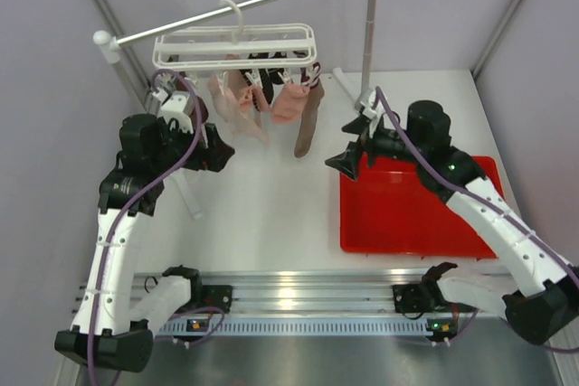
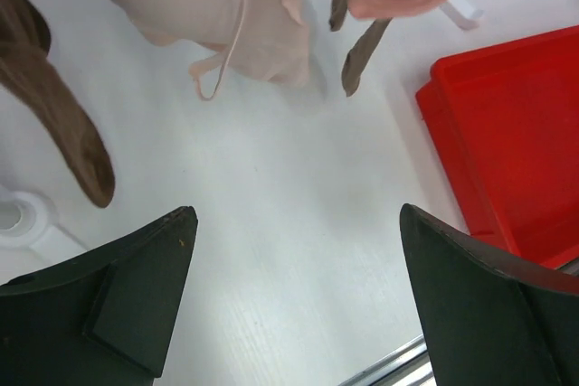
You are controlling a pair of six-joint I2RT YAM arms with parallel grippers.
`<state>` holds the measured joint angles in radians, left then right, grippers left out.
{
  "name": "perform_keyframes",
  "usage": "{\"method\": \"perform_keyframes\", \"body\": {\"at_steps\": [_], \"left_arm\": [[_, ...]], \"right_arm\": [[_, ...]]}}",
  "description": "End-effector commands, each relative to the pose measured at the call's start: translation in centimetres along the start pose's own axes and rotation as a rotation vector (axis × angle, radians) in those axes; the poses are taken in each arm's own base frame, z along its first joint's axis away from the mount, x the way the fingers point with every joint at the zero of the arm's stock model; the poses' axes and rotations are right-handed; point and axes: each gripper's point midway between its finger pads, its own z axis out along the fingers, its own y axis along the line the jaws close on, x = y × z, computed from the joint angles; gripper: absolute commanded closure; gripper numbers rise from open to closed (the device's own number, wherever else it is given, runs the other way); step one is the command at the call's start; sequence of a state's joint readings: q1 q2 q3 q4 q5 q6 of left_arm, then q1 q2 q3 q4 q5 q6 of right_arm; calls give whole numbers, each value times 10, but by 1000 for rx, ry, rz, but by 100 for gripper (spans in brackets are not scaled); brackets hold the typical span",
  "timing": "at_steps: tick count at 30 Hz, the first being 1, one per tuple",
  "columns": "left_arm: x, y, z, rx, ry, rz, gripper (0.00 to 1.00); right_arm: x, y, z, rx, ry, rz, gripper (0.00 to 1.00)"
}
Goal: Clip the socks to the hanger
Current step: Reset both arms
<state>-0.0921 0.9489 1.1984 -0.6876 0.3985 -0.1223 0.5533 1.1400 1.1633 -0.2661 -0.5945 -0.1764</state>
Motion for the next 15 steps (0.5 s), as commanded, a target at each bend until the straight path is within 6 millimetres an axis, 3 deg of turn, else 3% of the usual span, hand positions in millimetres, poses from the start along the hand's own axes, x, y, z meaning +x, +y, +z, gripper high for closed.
{"method": "perform_keyframes", "body": {"at_steps": [1,2,3,5,6,9,11,15], "left_arm": [[19,17,-9,-71,47,99,2],[26,21,-9,-85,70,115,2],[31,25,-8,-103,87,118,2],[45,36,-8,-140,118,148,2],[56,41,-6,-153,138,157,2],[69,49,-9,-178,129,206,2],[71,51,-13,-196,109,223,2],[79,53,-18,-215,93,224,2]], "right_arm": [[35,-22,-37,150,78,55,0],[43,-35,-49,218,93,66,0],[61,-39,-55,249,123,77,0],[69,-44,-75,322,126,62,0],[85,-44,-79,338,149,68,0],[92,-42,-99,398,121,75,0],[101,-41,-106,419,120,95,0],[100,-35,-114,426,94,88,0]]}}
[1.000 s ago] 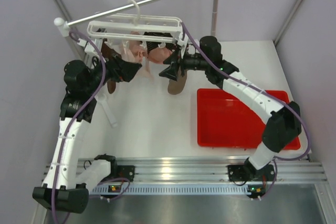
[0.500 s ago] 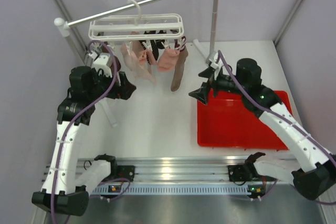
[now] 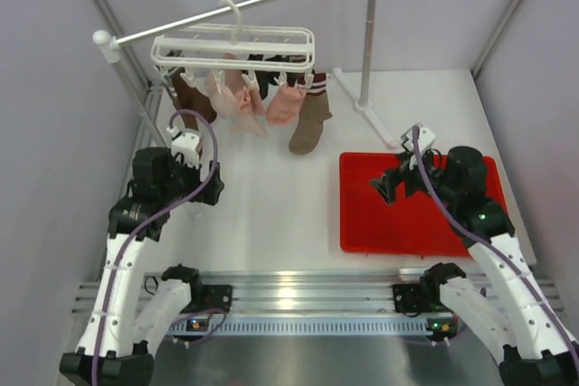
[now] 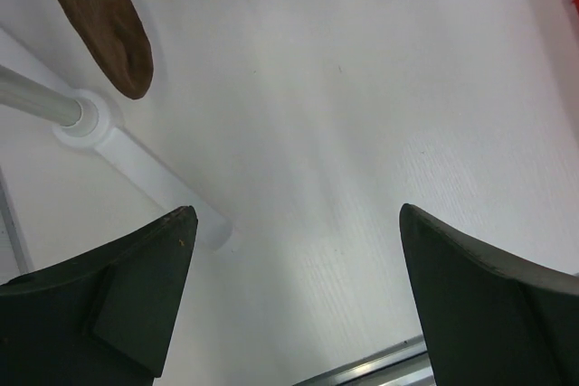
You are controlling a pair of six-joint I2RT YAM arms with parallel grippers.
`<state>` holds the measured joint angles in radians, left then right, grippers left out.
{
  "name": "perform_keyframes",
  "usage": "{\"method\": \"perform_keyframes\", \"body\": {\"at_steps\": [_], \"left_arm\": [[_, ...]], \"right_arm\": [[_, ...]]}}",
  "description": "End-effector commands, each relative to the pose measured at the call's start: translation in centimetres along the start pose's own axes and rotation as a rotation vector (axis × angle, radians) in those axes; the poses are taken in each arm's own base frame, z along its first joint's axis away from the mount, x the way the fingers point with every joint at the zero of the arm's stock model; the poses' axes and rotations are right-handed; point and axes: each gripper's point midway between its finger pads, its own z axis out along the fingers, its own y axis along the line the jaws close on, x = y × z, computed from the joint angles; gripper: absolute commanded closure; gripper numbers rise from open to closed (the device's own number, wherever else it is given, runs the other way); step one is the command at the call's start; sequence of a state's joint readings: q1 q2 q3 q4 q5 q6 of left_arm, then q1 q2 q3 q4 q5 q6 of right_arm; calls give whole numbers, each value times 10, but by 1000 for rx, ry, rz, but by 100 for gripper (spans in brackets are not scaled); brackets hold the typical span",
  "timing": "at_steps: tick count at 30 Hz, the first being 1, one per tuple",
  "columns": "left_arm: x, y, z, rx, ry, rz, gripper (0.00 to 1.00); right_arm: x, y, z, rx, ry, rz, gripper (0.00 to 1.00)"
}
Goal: Clip the socks to the hanger
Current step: Reset both arms
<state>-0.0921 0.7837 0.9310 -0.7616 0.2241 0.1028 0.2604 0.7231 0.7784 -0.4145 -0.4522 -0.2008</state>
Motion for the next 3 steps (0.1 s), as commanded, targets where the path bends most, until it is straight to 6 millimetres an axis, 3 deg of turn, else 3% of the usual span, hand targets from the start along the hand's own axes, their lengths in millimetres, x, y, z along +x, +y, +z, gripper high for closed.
{"method": "perform_keyframes", "body": {"at_steps": [1,3], "left_arm": [[-13,9,-10,-57,-84,45,2],[-16,10,-14,-68,-101,45,2]], "right_arm": [[-9,-2,-8,22,-48,-11,0],[-11,-1,-9,21,-59,-12,0]]}}
